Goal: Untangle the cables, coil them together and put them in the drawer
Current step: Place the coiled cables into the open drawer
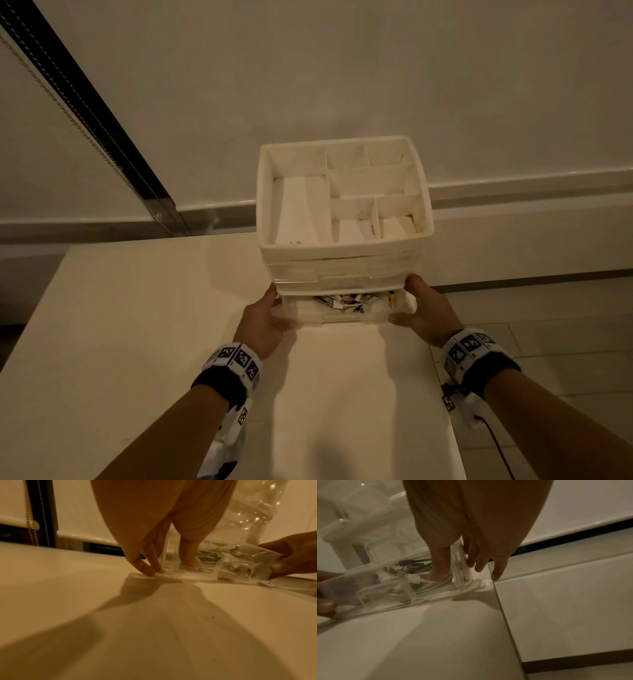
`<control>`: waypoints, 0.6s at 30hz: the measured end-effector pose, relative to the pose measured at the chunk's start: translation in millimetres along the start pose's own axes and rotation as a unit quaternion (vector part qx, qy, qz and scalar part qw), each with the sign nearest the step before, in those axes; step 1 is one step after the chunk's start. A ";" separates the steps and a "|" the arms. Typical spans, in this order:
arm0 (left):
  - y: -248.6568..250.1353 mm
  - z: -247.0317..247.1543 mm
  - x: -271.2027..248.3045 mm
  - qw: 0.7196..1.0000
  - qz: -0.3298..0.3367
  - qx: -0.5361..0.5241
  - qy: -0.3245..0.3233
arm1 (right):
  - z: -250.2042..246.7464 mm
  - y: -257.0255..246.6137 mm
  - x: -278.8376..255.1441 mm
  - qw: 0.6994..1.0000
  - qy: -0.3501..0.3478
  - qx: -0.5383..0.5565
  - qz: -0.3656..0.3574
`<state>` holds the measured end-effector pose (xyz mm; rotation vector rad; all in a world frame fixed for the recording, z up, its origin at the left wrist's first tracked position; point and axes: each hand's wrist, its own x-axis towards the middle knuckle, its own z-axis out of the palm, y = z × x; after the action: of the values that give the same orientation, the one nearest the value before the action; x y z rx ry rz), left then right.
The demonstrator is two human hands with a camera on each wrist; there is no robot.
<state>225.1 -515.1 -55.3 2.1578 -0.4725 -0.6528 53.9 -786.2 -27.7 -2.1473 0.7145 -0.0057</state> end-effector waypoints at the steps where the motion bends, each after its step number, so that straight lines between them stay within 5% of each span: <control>1: -0.7 1.8 1.5 1.000 -0.005 0.001 0.019 | 3.0 1.1 2.0 1.000 0.016 0.004 0.003; 11: 12.5 8.0 9.9 0.990 -0.036 0.060 0.122 | 17.8 -1.0 12.0 0.990 0.109 0.085 0.027; 18: 16.2 12.5 11.9 0.987 -0.046 0.090 0.128 | 27.0 -4.8 11.2 0.981 0.147 0.117 0.039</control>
<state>225.3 -538.6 -52.6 2.4050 -0.3059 -0.3858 72.3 -769.8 -44.0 -1.9092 0.9195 -0.3550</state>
